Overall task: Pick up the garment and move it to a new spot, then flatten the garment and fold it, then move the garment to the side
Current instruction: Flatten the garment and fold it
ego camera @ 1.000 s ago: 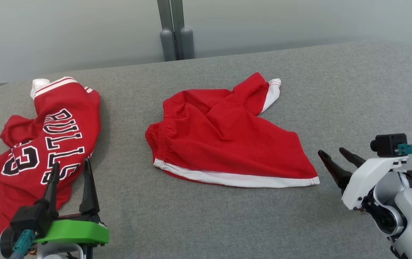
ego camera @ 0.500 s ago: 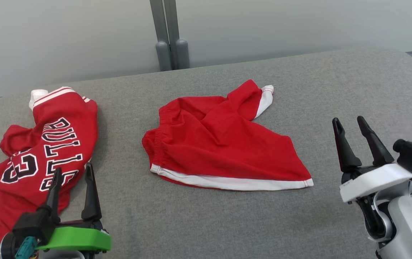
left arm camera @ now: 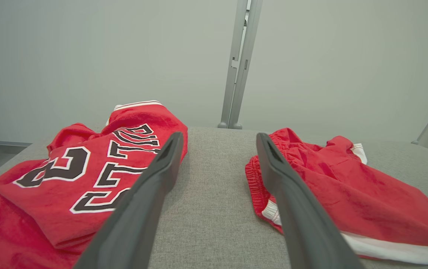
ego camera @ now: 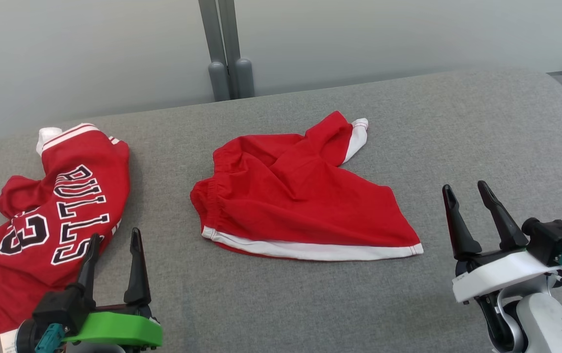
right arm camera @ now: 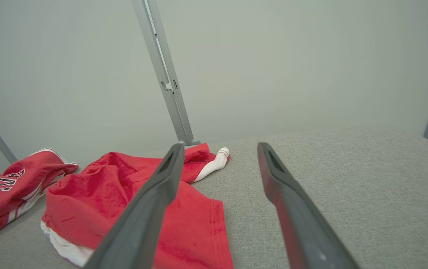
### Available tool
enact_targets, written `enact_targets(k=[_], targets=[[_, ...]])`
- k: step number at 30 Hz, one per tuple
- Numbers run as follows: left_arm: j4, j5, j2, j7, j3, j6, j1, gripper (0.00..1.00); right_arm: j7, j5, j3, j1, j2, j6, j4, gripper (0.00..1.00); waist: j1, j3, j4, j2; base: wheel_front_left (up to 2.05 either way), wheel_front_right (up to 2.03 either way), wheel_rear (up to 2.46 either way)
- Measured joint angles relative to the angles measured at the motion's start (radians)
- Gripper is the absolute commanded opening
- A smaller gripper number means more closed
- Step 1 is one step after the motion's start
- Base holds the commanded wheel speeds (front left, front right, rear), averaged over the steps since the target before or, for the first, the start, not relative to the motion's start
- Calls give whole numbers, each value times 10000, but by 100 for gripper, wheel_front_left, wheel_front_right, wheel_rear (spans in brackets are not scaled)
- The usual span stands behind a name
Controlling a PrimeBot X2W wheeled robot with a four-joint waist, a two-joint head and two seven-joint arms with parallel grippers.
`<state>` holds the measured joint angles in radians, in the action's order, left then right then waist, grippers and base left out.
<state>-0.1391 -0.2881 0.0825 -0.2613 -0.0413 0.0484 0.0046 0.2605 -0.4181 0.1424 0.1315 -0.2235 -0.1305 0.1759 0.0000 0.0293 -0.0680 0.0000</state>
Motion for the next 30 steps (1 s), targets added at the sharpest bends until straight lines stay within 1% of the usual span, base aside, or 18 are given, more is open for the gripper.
enact_targets(k=[4,6,10,14,19,21,23,28,30], targets=[[-2,-2,42,21,19,17,-6,100,8,-21,-33,0,-36,0,81,100,0,67,-26,0,0,0,0],[-71,-117,40,282,4,56,-6,100,-46,-90,-52,0,-73,0,136,100,0,132,-34,0,0,0,0],[-61,-430,117,1085,-194,291,-57,100,-529,-311,0,0,-238,0,357,100,0,329,-54,0,0,0,0],[198,-876,349,2190,-623,564,-257,100,-1496,-736,474,55,-502,0,644,100,0,574,-87,0,0,0,0],[368,-1394,903,3599,-1394,748,-728,100,-2472,-1340,1101,381,-696,0,1011,100,0,939,-146,0,0,0,0],[353,-1574,1116,3843,-1661,759,-968,100,-2688,-1496,1248,493,-742,0,1133,100,0,1093,-163,0,0,0,0],[282,-1687,1453,4192,-1977,782,-1259,100,-2882,-1647,1415,660,-756,0,1281,100,0,1268,-186,0,0,0,0],[50,-2184,2000,4869,-2803,803,-1829,100,-3137,-1990,1827,1071,-754,0,1553,100,0,1666,-241,0,0,0,0],[-23,-2251,2188,4897,-3037,805,-2073,100,-3225,-2092,1990,1220,-754,0,1703,100,0,1810,-258,0,0,0,0]])
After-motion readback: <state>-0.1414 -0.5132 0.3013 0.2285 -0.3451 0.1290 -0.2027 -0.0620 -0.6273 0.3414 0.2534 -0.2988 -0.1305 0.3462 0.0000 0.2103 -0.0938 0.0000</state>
